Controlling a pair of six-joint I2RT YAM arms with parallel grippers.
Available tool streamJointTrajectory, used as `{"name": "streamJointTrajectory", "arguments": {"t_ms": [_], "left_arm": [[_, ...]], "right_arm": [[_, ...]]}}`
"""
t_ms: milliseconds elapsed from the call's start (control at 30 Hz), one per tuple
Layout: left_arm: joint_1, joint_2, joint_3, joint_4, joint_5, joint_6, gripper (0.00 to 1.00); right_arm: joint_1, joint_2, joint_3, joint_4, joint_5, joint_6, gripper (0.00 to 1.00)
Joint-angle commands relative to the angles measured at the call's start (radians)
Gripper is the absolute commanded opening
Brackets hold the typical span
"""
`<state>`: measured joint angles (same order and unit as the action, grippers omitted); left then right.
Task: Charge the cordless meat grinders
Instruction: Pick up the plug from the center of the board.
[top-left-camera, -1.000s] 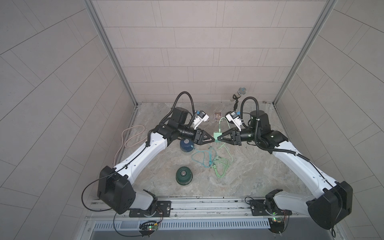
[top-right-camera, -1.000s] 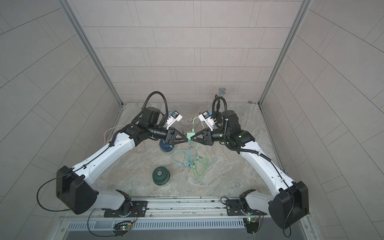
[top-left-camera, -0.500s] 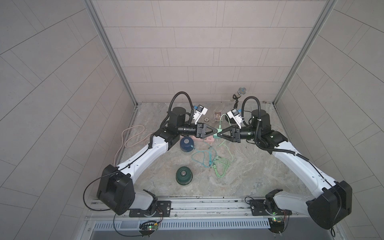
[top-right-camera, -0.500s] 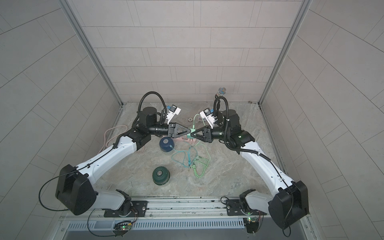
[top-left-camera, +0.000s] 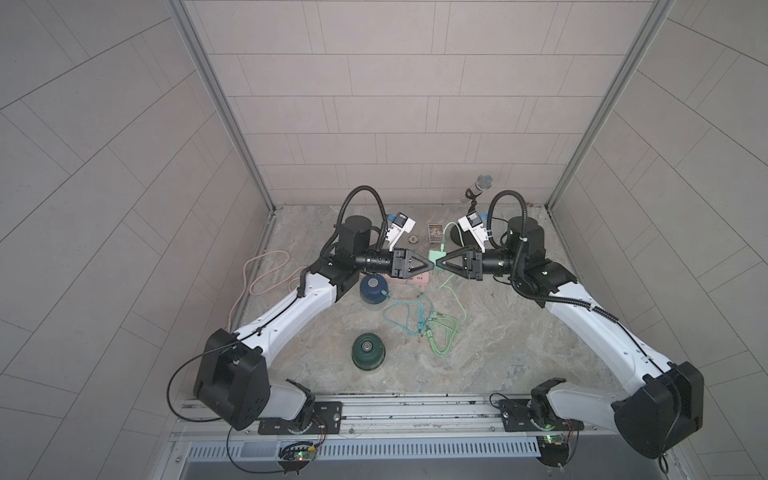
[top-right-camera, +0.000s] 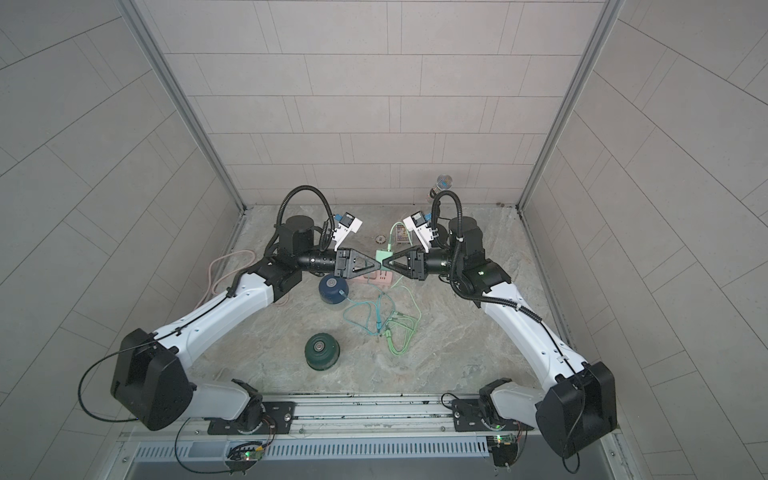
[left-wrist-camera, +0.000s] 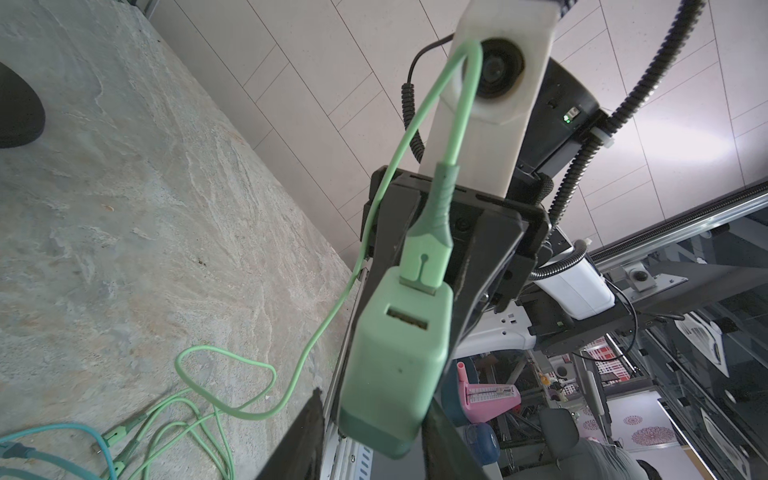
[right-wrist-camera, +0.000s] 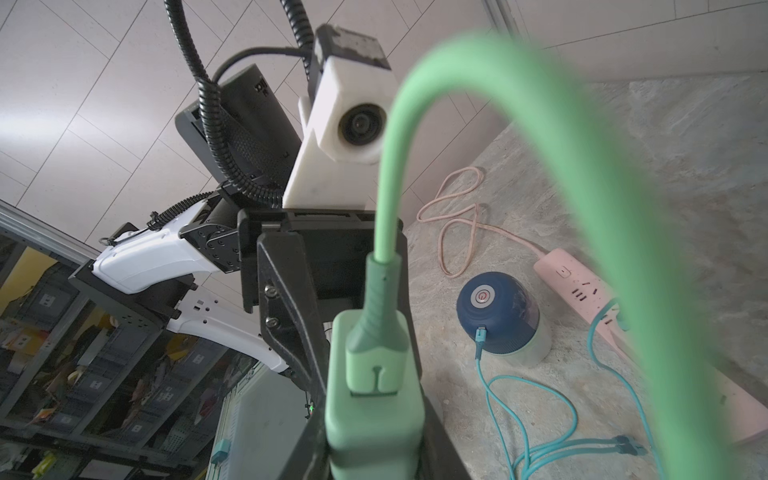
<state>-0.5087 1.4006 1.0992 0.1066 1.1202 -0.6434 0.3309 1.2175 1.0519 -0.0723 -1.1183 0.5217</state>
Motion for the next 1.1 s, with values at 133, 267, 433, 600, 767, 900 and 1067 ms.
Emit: {"name": "streamJointTrajectory", "arguments": {"t_ms": [133,267,433,600,767,900,1067], "left_arm": [[-0.004,0.012,0.009,0.076,0.033,-0.051,0.26],[-0.003,0.024,0.011,0.066,0.039,-0.049,0.11],[-0.001,0.038,0.054,-0.053,0.031,0.037,0.00],[-0.002,0.044,0.049,0.021,0.051,-0.012,0.40],[-0.011,0.048,0.017,0.132,0.071,-0.104,0.42],[-0.021,0.048,0.009,0.137,0.077,-0.107,0.42],[-0.028,0.054,0.004,0.177,0.092,-0.138,0.33]], "right_arm": [[0.001,-0.003,-0.018,0.046,-0.025,0.008,0.14],[0.002,-0.004,-0.026,0.040,-0.028,0.002,0.19],[0.001,-0.015,-0.035,0.020,-0.025,-0.020,0.28],[0.001,-0.008,-0.039,0.048,-0.033,0.005,0.25],[0.002,0.000,-0.038,0.116,-0.050,0.058,0.23],[0.001,0.003,-0.038,0.149,-0.060,0.086,0.22],[0.000,0.007,-0.044,0.184,-0.066,0.114,0.22]]}}
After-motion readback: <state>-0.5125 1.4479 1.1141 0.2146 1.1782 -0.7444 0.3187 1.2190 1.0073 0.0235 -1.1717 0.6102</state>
